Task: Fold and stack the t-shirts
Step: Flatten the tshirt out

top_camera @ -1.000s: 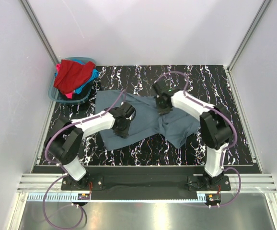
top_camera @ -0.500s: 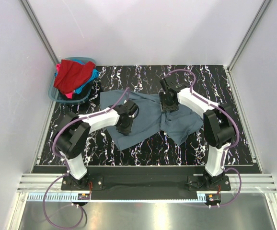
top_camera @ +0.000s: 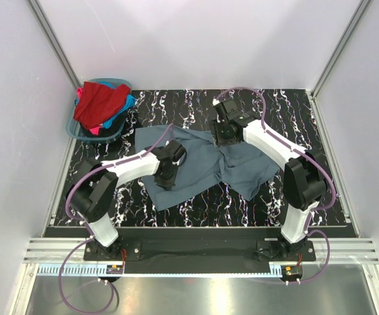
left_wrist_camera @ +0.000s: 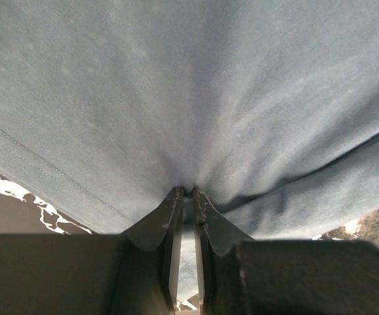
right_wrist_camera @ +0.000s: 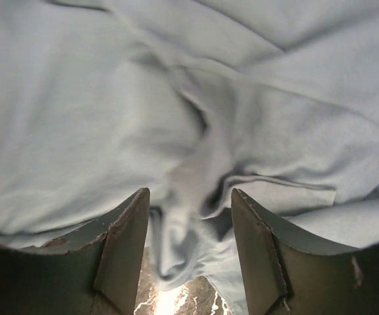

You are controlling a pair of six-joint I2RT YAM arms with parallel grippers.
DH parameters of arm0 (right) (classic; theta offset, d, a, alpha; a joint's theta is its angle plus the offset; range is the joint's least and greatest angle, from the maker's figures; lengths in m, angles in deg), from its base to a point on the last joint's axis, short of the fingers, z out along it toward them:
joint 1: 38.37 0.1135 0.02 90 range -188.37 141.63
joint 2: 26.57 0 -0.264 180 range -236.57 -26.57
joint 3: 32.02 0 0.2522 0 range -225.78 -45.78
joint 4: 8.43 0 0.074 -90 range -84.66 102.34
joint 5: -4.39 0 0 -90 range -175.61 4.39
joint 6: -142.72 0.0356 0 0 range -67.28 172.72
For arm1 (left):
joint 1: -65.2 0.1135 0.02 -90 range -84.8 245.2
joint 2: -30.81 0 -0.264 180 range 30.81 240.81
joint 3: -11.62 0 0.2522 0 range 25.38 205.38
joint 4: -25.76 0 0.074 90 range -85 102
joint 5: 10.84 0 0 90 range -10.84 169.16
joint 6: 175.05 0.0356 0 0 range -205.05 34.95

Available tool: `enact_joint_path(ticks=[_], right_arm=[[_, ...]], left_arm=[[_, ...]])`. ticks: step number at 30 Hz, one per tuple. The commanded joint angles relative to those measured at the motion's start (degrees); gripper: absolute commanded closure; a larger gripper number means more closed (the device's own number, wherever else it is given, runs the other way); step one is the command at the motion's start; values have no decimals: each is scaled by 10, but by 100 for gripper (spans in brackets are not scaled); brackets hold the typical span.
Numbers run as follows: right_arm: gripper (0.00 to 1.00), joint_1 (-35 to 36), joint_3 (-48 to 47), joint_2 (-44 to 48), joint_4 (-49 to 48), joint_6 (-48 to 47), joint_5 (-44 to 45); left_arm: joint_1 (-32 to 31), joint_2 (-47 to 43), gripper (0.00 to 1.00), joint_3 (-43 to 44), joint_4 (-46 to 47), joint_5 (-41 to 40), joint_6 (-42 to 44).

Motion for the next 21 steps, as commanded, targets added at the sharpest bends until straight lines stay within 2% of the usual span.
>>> enact_joint_path(ticks=[1,7,14,18,21], right_arm=[[40,29,-29,22,-30,-44,8],[40,59,-46,-22,-27,-45,44],[40,66,-66,-64,21,-39,152],[41,66,-53,-70,20,-36,142],[45,66,-56,-78,21,-29,143]], left_arm=[[1,-13,83,34,-11,11,5],[5,-23,82,51,-23,6,9],[15,-33,82,43,-28,7,8],[23,-37,82,39,-27,9,11],[30,-42,82,38,-28,10,11]])
